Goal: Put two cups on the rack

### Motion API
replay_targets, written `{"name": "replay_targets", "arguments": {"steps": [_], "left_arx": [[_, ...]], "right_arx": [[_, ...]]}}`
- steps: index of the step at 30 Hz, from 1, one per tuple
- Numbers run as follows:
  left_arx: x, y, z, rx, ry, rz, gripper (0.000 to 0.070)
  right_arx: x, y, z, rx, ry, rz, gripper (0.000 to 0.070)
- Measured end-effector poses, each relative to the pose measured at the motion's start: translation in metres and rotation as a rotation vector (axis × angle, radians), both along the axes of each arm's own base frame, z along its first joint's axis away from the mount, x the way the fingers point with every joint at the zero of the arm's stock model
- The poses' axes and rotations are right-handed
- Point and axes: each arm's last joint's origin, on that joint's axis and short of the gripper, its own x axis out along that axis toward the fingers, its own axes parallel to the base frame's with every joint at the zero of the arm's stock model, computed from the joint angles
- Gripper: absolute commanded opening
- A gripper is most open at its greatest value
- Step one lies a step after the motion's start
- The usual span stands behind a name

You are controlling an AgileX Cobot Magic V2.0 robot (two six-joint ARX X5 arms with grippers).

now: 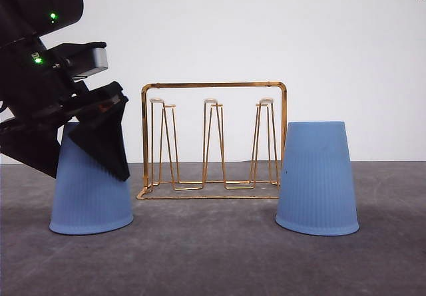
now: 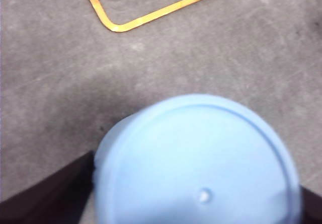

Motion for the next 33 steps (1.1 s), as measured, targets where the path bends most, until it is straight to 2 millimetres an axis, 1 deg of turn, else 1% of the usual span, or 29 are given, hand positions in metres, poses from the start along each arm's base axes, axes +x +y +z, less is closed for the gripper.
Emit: {"name": "replay_targets", "arguments": {"steps": [1,2,7,10,12,20,24,27,30,33], "left_arx": [[0.000,0.000,0.001,-0.002,-0.010,0.001,0.0358],[0.001,0.000,0.003,-0.005,-0.018,0.002,0.0346],[-0.002,0.001,0.007,-0.007,-0.013,0.002,0.0343],[-0.007,0.003,0.014,0.001,0.004,0.003,0.0343],[-0.007,0.003,0.025,0.006,0.016,0.002,0.0343],[-0.002,0.001,0.091,0.010,0.040,0.024,0.0348],[0.003,0.000,0.127,-0.010,-0.049,0.062,0.0348],[0.007,-0.001,0.150,-0.034,-0.138,0.088,0.0348],[0.013,-0.004,0.164,-0.063,-0.197,0.098,0.0348],[0.025,-0.010,0.166,-0.079,-0.225,0.102,0.0348]], "right_arx": [[0.000,0.000,0.000,0.000,0.000,0.000,0.0489],[0.000,0.000,0.000,0.000,0.000,0.000,0.0489],[0.000,0.000,0.000,0.000,0.000,0.000,0.0489],[0.000,0.000,0.000,0.000,0.000,0.000,0.0489],[0.000,0.000,0.000,0.000,0.000,0.000,0.0489],[0.000,0.000,0.000,0.000,0.000,0.000,0.0489],[0.000,0.000,0.000,0.000,0.001,0.000,0.0489],[0.000,0.000,0.000,0.001,0.000,0.000,0.0489],[0.000,0.000,0.000,0.000,0.000,0.000,0.0489],[0.000,0.000,0.000,0.000,0.000,0.000,0.0489]]}}
